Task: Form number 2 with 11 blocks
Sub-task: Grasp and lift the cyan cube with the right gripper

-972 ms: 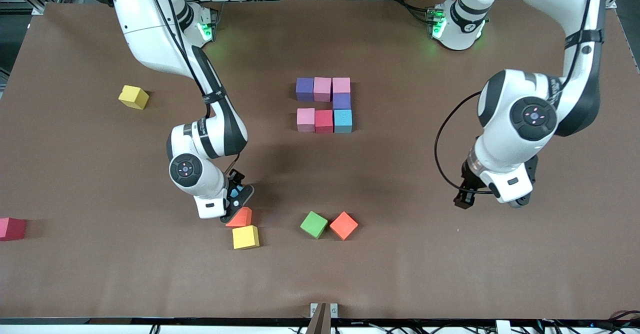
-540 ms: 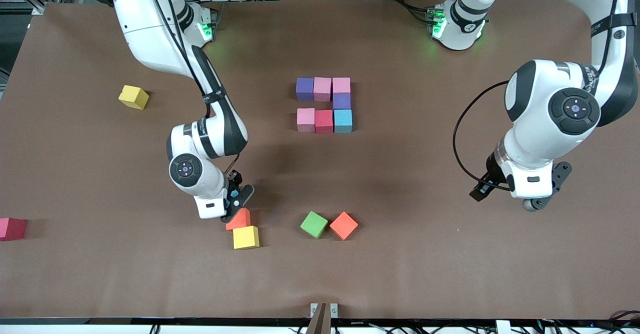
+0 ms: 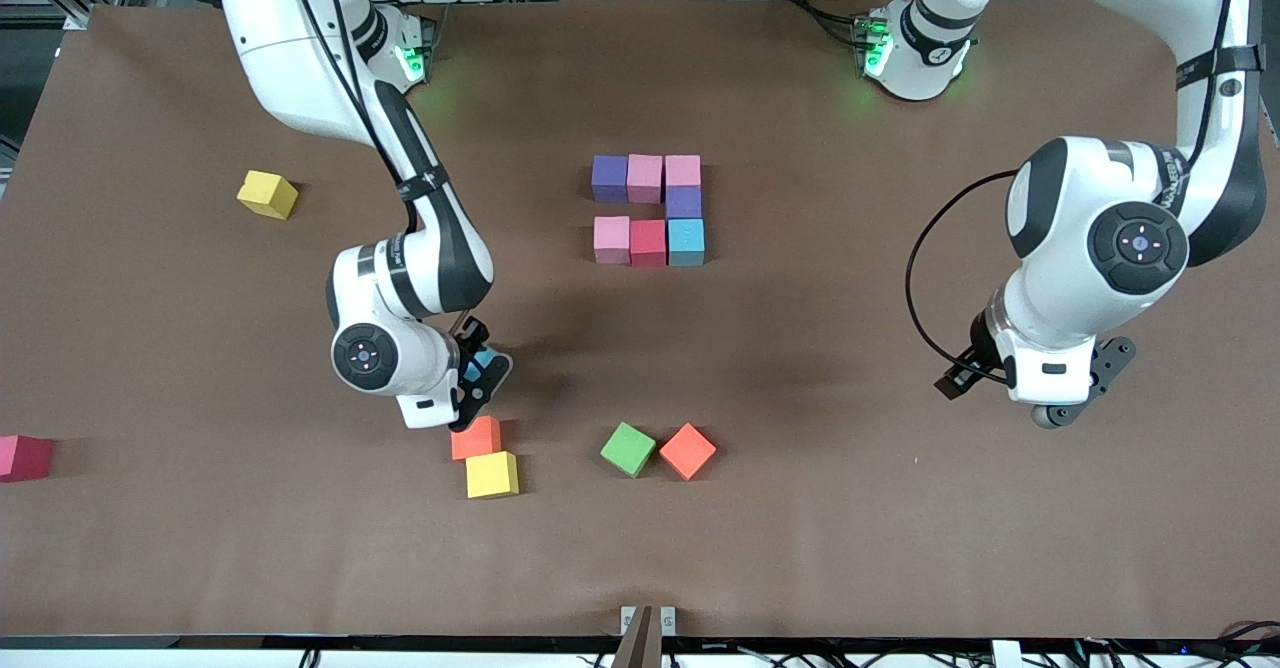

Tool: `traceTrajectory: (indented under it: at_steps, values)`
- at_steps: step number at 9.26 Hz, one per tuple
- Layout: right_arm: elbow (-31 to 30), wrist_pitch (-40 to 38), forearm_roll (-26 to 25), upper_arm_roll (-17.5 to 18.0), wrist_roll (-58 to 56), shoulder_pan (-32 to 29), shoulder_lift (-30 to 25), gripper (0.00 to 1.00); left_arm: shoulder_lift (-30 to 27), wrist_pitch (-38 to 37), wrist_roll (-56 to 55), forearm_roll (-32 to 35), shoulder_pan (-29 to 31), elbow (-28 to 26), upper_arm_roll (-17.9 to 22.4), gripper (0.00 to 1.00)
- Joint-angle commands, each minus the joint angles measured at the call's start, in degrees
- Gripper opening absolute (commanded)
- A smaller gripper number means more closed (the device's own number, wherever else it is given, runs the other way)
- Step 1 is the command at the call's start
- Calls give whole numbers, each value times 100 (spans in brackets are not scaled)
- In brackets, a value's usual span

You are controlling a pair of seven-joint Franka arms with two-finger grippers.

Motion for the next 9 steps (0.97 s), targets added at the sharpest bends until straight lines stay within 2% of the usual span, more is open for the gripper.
traceTrajectory:
  at_steps: [1,5,6,9]
  values:
    - [-58,-240,176,17,607,4,-328,13,122,-99,136,-50,219,150,-15,74]
    - [-267,-302,203,61,1996,126,-811,14,175,-99,110,-120,212,141,-33,74]
    - [-417,-267,412,61,2590,222,-943,14,184,-90,101,-121,194,141,-33,74]
    - [-454,-171,423,70,4225,451,-1207,18,184,-81,84,-138,168,132,-41,74]
